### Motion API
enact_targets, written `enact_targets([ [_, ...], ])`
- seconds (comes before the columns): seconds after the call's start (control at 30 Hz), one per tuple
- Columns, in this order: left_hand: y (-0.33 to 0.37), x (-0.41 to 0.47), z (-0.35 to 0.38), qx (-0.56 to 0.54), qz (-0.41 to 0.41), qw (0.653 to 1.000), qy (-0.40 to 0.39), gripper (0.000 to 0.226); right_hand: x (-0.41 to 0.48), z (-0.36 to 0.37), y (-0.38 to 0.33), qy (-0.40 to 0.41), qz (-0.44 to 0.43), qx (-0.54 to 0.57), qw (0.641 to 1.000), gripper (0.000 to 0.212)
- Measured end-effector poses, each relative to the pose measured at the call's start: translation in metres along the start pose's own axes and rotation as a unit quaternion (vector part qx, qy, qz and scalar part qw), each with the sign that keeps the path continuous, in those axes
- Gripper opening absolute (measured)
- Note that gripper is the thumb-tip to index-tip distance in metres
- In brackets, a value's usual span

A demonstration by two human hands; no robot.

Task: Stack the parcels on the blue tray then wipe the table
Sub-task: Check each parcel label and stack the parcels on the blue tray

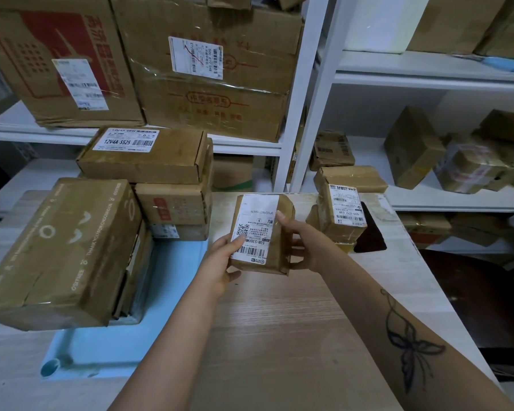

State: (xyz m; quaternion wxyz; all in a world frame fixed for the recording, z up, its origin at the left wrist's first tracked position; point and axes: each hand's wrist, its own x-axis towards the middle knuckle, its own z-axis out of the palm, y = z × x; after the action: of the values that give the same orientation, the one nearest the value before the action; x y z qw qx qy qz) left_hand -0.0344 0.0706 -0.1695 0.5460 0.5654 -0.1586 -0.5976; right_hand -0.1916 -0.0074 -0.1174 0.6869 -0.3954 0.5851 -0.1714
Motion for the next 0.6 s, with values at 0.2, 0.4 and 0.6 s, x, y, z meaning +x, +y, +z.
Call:
enact_targets([
  [0.2,0.001,-0.007,-0.005,0.026,0.024,0.998,0.057,0.036,0.004,0.007,0.004,0.006,0.001,-0.042,0.999,0.073],
  [0.4,-0.002,-0.017,-0.013,0.075,0.011,0.997,0.025,0.072,0.002,0.016,0.006,-0.030,0.002,-0.060,0.998,0.046],
  [0.6,-0.005,-0.022,-0.028,0.059,-0.022,0.998,-0.003,0.097,0.003,0.024,0.008,-0.059,0.007,-0.041,0.997,0.022],
])
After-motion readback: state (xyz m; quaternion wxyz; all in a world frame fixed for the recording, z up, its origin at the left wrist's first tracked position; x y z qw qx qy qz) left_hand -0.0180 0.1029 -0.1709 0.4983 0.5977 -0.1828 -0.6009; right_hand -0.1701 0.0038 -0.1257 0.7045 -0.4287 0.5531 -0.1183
